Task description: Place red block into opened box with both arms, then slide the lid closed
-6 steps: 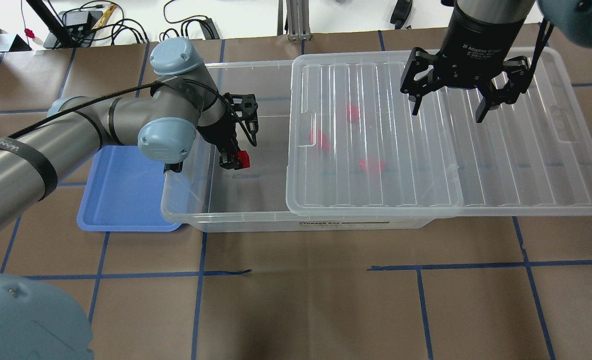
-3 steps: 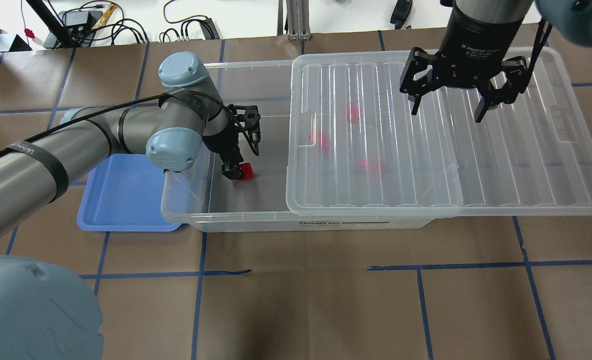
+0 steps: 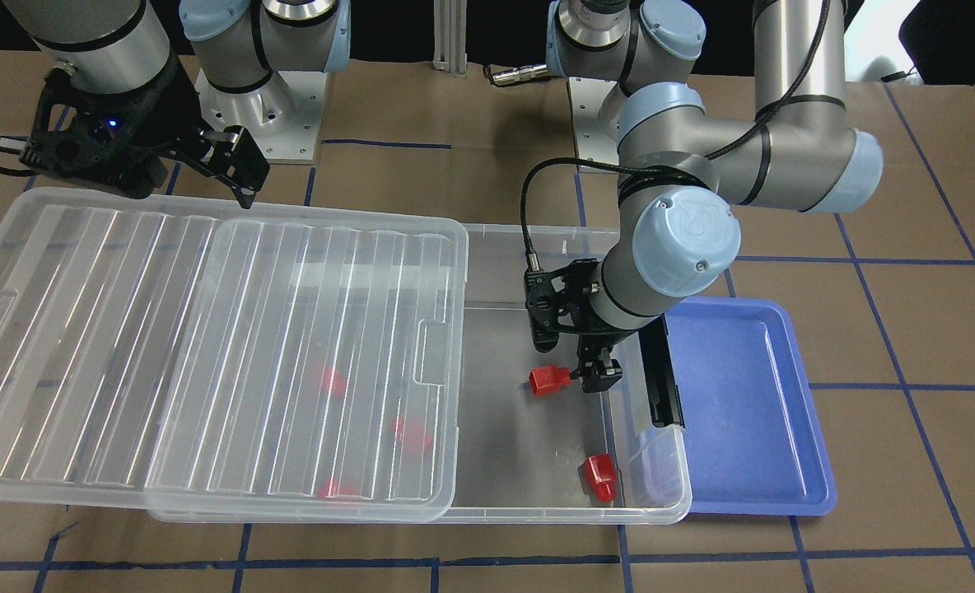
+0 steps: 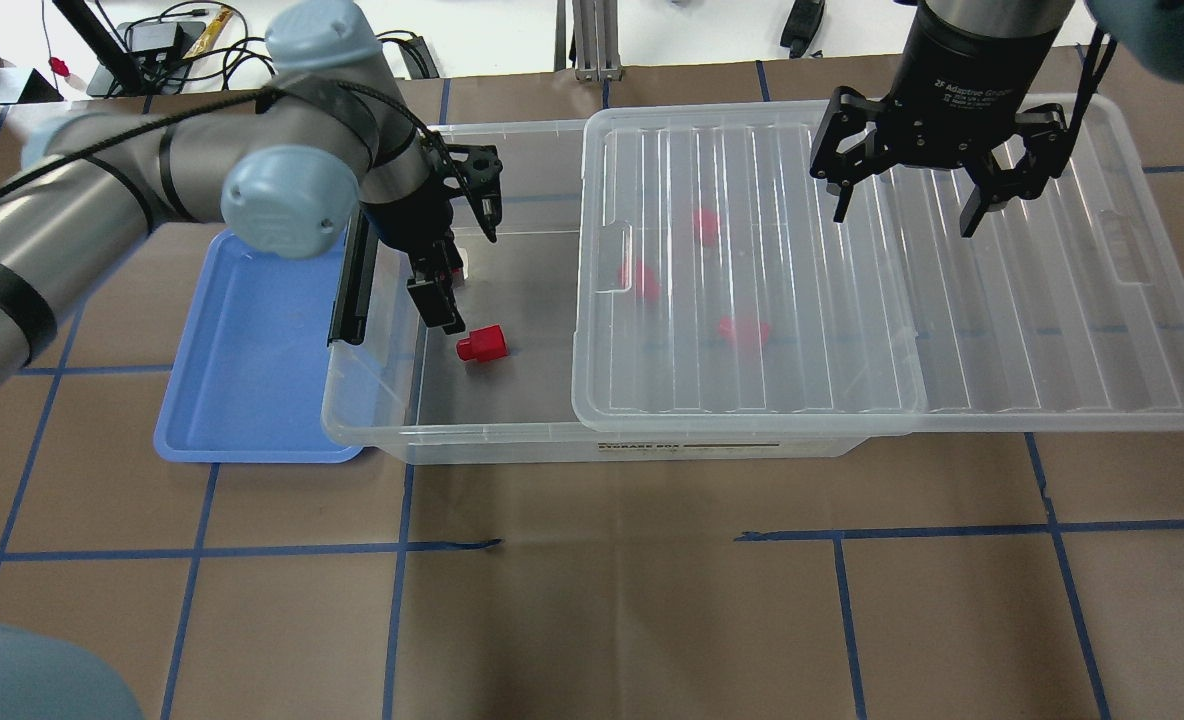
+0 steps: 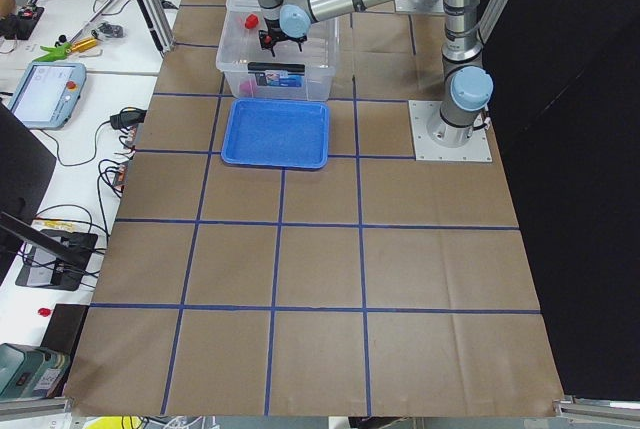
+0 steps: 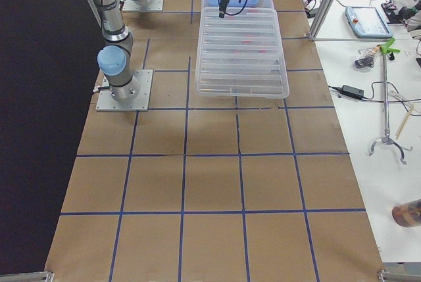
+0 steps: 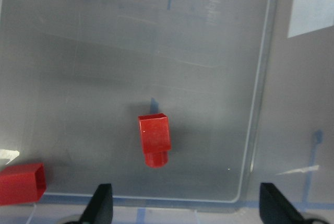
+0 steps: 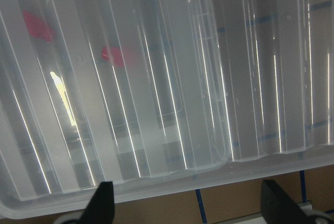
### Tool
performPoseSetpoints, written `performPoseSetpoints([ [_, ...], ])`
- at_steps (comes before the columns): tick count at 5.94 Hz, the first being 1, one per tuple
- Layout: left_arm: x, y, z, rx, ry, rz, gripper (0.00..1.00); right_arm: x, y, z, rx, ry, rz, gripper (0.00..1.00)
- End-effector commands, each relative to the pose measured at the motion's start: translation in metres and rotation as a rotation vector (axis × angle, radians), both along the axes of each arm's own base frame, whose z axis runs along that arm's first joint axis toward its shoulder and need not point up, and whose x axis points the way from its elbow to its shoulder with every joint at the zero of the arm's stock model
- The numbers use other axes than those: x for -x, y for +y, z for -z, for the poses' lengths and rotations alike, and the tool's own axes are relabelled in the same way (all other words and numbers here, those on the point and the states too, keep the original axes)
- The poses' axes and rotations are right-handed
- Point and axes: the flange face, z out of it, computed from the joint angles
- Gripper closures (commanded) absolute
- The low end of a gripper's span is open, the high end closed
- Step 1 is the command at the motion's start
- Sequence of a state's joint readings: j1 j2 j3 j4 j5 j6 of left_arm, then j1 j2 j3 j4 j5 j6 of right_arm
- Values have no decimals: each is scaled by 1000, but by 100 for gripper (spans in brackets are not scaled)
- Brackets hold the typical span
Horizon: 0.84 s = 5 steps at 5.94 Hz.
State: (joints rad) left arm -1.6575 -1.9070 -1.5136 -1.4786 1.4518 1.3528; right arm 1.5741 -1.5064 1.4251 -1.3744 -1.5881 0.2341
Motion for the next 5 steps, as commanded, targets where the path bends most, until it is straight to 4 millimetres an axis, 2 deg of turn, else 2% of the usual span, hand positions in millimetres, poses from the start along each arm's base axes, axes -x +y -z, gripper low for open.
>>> performPoseSetpoints([
  [1,1,4,-105,-69,-9,-39,2,81,-15,1,3,-23,-47,0],
  [2,0,17,-130,-54,-34,-155,2,144,-18,4,-3,-46,-109,0],
  [3,-3,34,-145,-48,-68,-345,2,192,-19,11,-12,-61,-131,0],
  [4,-9,44,-157,-20,-100,-459,2,245,-26,30,-33,-46,-76,0],
  [5,-16,43,-171,68,-164,-667,2,297,-38,52,-33,4,-96,0],
])
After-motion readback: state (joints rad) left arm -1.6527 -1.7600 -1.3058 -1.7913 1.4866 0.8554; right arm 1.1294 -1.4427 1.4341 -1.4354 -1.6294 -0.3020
